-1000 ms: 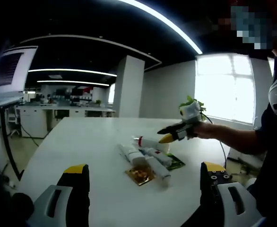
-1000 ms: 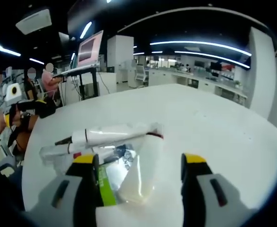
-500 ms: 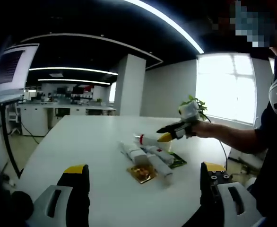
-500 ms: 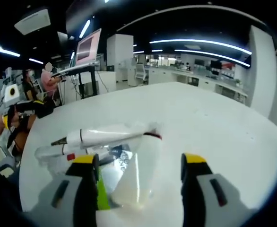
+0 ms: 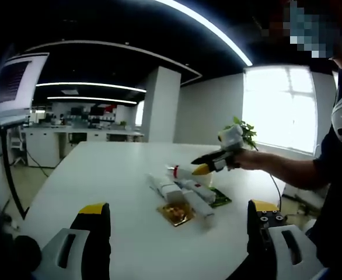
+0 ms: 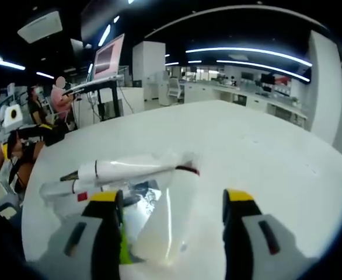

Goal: Arrange the skincare products in the storage area until every visible bottle or jar stands upright without overlapping.

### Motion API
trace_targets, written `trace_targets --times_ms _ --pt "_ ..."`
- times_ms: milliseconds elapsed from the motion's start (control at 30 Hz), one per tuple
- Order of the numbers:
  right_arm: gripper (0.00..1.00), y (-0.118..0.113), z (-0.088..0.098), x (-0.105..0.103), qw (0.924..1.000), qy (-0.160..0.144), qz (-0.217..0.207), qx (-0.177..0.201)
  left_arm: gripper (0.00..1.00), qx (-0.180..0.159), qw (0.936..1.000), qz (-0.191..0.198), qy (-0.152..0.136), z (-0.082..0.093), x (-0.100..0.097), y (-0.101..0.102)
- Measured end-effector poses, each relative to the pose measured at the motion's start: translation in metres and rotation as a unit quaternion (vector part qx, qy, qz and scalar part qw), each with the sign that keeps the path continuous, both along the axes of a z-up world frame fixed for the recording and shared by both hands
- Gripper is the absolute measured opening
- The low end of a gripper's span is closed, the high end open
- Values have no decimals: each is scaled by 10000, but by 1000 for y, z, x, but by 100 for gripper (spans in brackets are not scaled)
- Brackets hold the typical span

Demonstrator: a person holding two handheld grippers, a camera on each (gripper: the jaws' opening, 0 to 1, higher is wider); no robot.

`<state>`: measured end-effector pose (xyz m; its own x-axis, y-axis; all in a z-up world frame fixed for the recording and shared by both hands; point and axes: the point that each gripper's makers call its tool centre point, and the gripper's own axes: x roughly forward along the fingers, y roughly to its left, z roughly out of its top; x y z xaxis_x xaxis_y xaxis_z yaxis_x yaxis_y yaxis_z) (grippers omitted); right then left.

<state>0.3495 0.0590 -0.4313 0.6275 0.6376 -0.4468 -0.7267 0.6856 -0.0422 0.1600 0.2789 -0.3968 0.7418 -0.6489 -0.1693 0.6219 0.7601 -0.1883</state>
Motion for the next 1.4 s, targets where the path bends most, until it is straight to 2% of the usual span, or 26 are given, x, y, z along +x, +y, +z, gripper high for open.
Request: trace_targets --times_ms 667,1400 --pt "68 3 -5 17 10000 67 21 -11 100 34 10000 -15 69 -4 8 0" --pt "60 10 -7 21 9998 196 12 72 100 30 9999 -6 105 -5 11 -2"
